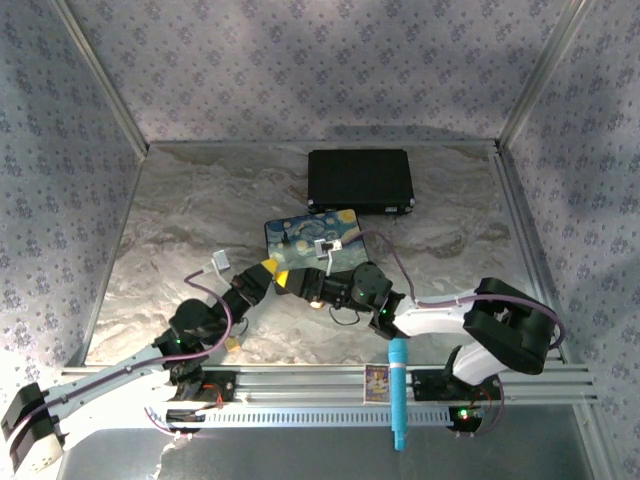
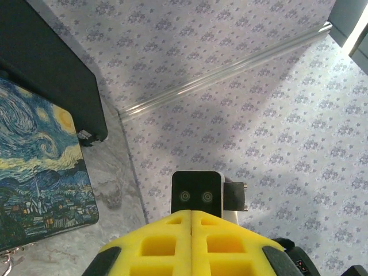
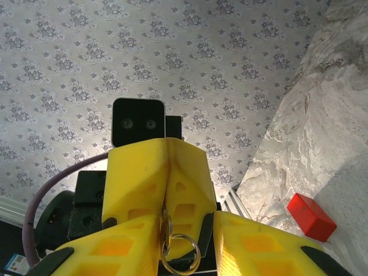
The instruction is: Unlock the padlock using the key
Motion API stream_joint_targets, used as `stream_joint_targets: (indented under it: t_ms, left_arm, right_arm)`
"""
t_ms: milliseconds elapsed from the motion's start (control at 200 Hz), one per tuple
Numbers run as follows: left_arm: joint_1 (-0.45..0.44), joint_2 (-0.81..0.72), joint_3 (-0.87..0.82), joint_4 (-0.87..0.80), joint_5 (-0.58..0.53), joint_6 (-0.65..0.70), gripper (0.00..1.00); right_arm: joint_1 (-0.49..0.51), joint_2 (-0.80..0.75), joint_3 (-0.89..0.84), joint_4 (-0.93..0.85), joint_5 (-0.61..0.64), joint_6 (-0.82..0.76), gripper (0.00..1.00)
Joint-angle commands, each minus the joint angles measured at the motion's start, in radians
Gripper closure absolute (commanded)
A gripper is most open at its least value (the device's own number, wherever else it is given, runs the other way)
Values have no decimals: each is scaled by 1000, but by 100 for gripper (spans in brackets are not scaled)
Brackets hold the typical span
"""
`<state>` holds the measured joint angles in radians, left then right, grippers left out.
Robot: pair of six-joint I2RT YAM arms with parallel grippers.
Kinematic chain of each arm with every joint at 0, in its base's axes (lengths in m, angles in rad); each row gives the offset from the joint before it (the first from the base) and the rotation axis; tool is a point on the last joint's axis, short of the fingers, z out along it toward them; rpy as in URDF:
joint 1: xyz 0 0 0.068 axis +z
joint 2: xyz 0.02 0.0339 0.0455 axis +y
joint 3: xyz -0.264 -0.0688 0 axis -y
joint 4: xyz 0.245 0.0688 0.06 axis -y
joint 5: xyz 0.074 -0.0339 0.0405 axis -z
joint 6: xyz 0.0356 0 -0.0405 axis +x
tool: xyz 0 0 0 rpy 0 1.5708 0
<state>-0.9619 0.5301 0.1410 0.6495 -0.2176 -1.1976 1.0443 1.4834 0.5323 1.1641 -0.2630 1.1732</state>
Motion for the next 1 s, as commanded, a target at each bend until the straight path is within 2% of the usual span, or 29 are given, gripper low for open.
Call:
stream_joint_targets:
  t_ms: [0, 55, 140, 225, 380, 435, 520, 590, 660, 690, 745, 805, 875, 994]
  left_arm:
    - [5, -16, -6, 20, -17, -5, 100]
    - [5, -15, -6, 18, -17, -6, 100]
    - [5, -13, -9, 16, -17, -7, 100]
    - [5, -15, -9, 9, -21, -9, 100]
    - [6, -27, -5, -57, -51, -49, 99]
    - [6, -38, 4, -109, -64, -57, 87]
    - [9, -56, 12, -154, -72, -51, 80]
    - [12, -70, 20, -188, -77, -52, 63]
    - [15, -87, 41, -266, -90, -57, 38]
    - [17, -91, 60, -332, -99, -60, 31]
    - [18, -90, 120, -500, -116, -59, 24]
    - [18, -57, 192, -661, -126, -39, 1]
    - [18, 13, 264, -784, -115, -21, 0]
    - [18, 179, 351, -843, -38, 48, 0]
  right_arm:
    - [2, 13, 31, 65, -17, 12, 76]
    - [1, 20, 33, 74, -22, 17, 81]
    - [1, 25, 38, 74, -22, 19, 82]
    - [-1, 29, 38, 75, -25, 21, 93]
    - [-9, 29, 30, 62, -25, 27, 97]
    - [-13, 25, 15, 64, -17, 28, 100]
    - [-22, 13, -9, 49, -10, 26, 100]
    - [-29, -3, -32, 27, -3, 20, 100]
    - [-36, -25, -54, -7, 3, 8, 100]
    - [-39, -37, -64, -26, 4, -1, 100]
    - [-43, -68, -79, -81, 6, -17, 100]
    - [-49, -118, -97, -177, 21, -40, 100]
    - [-55, -201, -122, -344, 63, -76, 100]
    - [-72, -374, -164, -620, 134, -145, 100]
